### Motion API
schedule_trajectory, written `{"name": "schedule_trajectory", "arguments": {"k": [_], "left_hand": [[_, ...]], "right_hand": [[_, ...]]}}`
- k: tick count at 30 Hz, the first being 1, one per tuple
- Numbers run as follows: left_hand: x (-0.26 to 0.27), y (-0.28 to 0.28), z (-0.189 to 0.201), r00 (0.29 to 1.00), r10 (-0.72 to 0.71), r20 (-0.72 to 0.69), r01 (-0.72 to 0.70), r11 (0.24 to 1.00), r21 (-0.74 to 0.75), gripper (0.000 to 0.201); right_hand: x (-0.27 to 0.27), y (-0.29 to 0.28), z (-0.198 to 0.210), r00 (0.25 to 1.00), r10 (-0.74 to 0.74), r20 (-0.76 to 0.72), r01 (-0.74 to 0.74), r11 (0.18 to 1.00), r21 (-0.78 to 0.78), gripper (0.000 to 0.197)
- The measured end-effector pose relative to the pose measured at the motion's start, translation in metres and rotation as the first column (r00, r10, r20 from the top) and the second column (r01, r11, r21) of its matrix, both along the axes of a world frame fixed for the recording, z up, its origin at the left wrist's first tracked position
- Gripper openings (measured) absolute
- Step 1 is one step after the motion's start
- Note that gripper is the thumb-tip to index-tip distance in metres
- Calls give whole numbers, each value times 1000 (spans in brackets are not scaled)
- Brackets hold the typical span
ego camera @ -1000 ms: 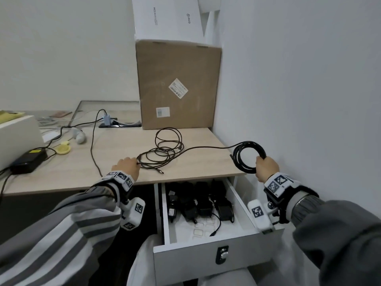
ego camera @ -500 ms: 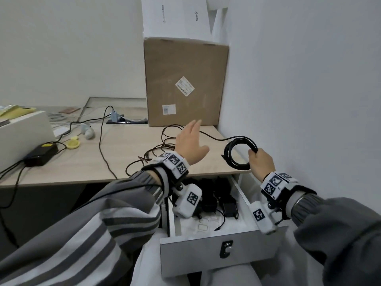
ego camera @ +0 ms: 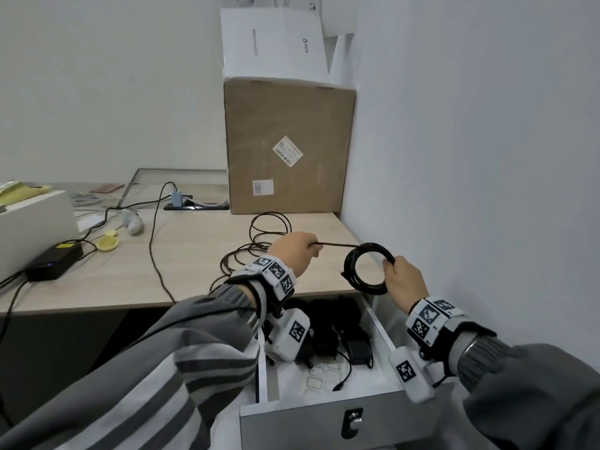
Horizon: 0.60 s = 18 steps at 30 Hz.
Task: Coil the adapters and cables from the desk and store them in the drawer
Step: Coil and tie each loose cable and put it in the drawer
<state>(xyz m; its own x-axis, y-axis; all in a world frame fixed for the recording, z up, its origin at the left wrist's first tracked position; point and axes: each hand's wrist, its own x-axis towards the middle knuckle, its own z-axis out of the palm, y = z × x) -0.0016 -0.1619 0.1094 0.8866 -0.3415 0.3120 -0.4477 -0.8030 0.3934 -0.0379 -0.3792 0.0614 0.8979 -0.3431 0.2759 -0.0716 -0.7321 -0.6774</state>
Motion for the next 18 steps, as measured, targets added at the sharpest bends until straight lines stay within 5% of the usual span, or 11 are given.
{"name": "schedule_trajectory", "arguments": {"k": [5, 9, 15, 18], "left_hand": [[0, -8, -15, 989, -12, -145, -24, 970, -243, 30], [-3, -11, -21, 961, -42, -272, -23, 973, -230, 30], [-14, -23, -31, 848, -139, -511, 3, 966, -258, 104], [-23, -28, -26, 840, -230, -492, 46, 932, -359, 72]], "right_hand": [[5, 4, 4, 1000, -11, -19, 13, 995, 95, 32], [14, 6, 5, 1000, -4, -23, 8, 990, 141, 27], [16, 15, 1, 1000, 12, -16, -8, 977, 213, 28], [10, 26, 4, 998, 64, -1, -62, 973, 222, 29]]}}
